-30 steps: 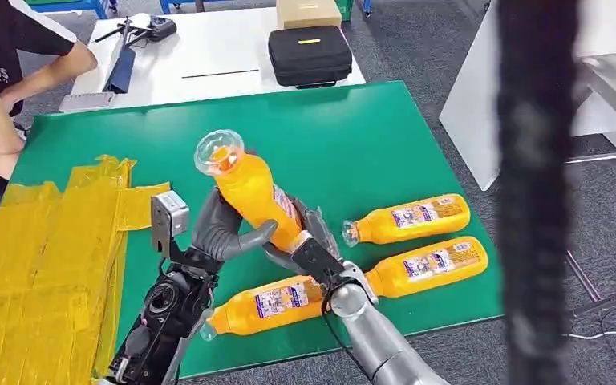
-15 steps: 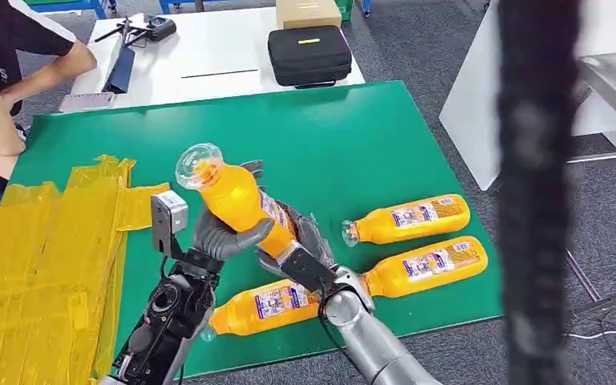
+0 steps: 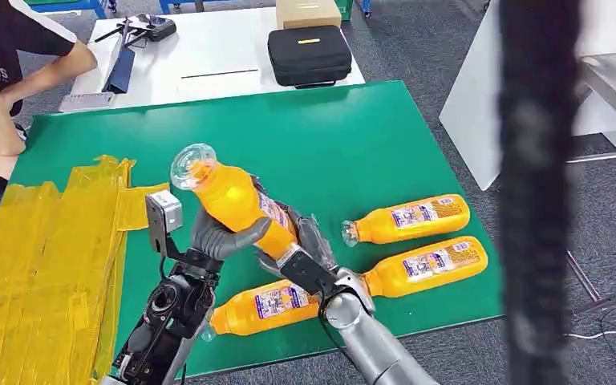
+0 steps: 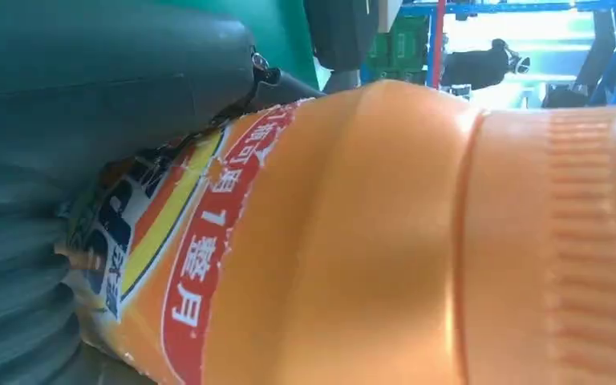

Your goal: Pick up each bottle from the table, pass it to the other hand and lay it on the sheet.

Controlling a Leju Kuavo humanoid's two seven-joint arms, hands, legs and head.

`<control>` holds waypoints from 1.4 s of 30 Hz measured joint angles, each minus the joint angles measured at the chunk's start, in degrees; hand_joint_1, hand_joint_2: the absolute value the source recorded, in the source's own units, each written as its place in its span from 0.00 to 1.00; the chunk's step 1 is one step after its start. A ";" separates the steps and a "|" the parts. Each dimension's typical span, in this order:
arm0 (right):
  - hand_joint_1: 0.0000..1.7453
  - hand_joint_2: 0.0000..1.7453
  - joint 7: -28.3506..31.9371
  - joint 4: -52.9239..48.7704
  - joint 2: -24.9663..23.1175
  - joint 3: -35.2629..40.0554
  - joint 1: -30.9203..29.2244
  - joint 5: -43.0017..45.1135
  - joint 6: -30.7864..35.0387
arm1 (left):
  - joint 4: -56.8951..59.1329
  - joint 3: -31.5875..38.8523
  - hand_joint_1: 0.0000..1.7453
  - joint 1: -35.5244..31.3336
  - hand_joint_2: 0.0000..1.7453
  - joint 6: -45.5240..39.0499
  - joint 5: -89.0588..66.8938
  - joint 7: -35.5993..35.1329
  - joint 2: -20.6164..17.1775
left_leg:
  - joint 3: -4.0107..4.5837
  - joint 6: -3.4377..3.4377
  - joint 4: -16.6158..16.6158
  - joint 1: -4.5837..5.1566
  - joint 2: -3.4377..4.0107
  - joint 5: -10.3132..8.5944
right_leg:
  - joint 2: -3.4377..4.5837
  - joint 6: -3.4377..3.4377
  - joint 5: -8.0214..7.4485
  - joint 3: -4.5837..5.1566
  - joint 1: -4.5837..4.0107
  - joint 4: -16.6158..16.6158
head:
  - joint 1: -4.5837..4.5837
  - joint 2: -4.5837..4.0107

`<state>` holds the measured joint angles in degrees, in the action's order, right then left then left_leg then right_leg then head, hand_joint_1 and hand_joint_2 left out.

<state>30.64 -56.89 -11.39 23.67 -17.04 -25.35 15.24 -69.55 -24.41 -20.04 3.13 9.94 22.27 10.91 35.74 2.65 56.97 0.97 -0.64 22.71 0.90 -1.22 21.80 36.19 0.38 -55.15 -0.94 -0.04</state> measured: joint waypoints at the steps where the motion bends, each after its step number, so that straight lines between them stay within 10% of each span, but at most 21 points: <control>1: 0.00 1.00 -0.09 -0.26 -0.02 0.00 0.19 0.00 0.61 | 0.00 0.00 1.00 0.00 1.00 -0.13 0.13 0.15 0.00 | 0.00 0.00 0.00 0.00 0.00 0.00 | 0.00 0.00 0.00 0.00 0.00 0.00 | 0.00 0.00; 20: 0.00 1.00 -8.70 -22.26 3.00 0.44 10.22 -6.03 5.16 | -4.85 8.24 1.00 1.55 1.00 -39.26 -59.08 -5.21 -4.35 | 0.03 -0.01 -0.01 -0.01 -0.02 0.01 | -0.01 0.01 0.02 0.02 0.00 0.00 | 0.00 0.00; 26: 0.00 1.00 -9.75 -28.15 4.66 1.33 13.43 -6.75 6.56 | -4.08 9.20 1.00 1.41 1.00 -41.61 -104.69 -35.22 -9.87 | 0.02 -0.05 -0.02 -0.01 0.07 0.04 | 0.04 0.04 0.02 0.10 0.00 0.00 | 0.00 0.00; 30: 0.00 1.00 -9.64 -30.38 6.17 2.27 14.88 -5.33 6.14 | 1.51 -0.05 1.00 -2.59 1.00 -37.55 -100.78 -54.32 -18.23 | 0.03 -0.13 -0.02 -0.10 0.03 -0.04 | 0.03 0.08 0.01 0.11 -0.13 -0.01 | -0.04 0.00; 40: 0.00 1.00 -16.63 -34.32 9.95 5.62 15.40 -21.05 6.88 | 23.09 -1.29 1.00 -8.62 1.00 -38.51 -99.91 -43.91 -20.79 | 0.05 -0.16 -0.01 -0.10 0.07 -0.06 | 0.03 0.08 -0.01 0.10 -0.11 -0.03 | -0.02 0.00; 41: 0.00 1.00 -16.90 -34.62 10.23 5.79 15.42 -21.53 6.60 | 25.12 -0.41 0.80 -9.01 1.00 -38.53 -99.89 -43.23 -20.76 | 0.05 -0.16 -0.01 -0.10 0.06 -0.05 | 0.03 0.08 -0.01 0.10 -0.12 -0.03 | 0.02 0.00; 42: 0.00 1.00 -17.18 -34.80 10.45 5.88 15.36 -22.23 6.01 | 26.54 0.22 0.37 -9.28 1.00 -38.45 -99.86 -42.38 -20.68 | 0.05 -0.16 -0.01 -0.11 0.06 -0.06 | 0.03 0.08 -0.01 0.09 -0.12 -0.03 | 0.02 0.00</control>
<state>13.46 -91.69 -0.94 29.55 -1.68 -47.59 21.24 -43.01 -24.19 -29.32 -35.32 -89.92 -20.11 -9.77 35.79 2.49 56.96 0.86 -0.58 22.66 0.93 -1.14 21.79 36.28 0.26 -55.18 -0.92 -0.04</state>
